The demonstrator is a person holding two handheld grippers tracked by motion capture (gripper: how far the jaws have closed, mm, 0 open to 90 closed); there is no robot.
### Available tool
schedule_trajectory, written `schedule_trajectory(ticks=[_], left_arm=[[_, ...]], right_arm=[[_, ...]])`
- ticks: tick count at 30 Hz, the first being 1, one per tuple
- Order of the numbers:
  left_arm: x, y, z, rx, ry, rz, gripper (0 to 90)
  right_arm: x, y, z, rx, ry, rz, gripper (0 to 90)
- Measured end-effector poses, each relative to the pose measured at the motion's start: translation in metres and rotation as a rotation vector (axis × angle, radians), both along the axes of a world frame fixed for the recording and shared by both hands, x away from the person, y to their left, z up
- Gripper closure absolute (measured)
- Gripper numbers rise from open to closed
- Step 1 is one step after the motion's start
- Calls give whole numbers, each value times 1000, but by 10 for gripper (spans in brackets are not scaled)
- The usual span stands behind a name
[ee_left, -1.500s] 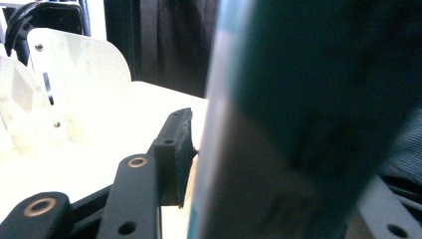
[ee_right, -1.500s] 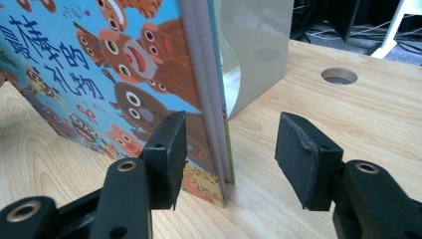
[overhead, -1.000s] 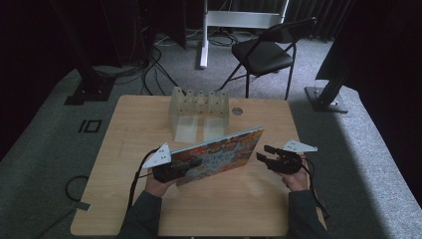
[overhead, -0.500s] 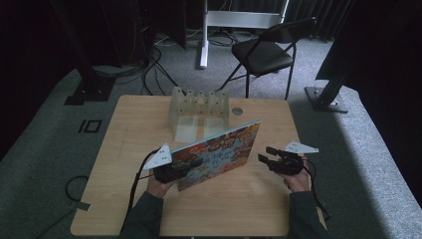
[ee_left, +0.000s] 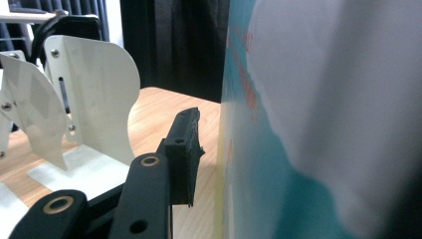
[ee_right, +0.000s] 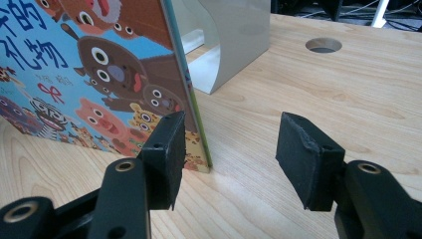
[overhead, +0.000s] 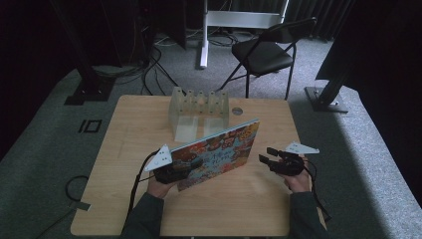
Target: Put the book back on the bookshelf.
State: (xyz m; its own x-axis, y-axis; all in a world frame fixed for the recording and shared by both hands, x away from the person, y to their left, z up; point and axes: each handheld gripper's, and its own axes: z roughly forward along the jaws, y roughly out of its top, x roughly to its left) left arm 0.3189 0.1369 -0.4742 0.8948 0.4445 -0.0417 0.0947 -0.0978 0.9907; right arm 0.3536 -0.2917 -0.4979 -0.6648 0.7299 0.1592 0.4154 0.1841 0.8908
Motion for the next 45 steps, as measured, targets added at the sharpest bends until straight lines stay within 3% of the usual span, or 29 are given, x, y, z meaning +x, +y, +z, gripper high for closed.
schedule_trajectory(ticks=[4,12,23,45], left_arm=[[0,-1,-4,-24,7,-7,606],[-4,-6,-10,-21,-1,-8,634],[-7,-11,-22,-11,-21,42,679],[-8,-19,-34,-3,-30,42,719]], right_arm=[[0,-1,-1,-1,3,-1,449],[0,-1,-2,-16,3,-5,448],[1,1,-7,-59,16,-14,427],[-2,-7,-30,-187,63,-59,396]])
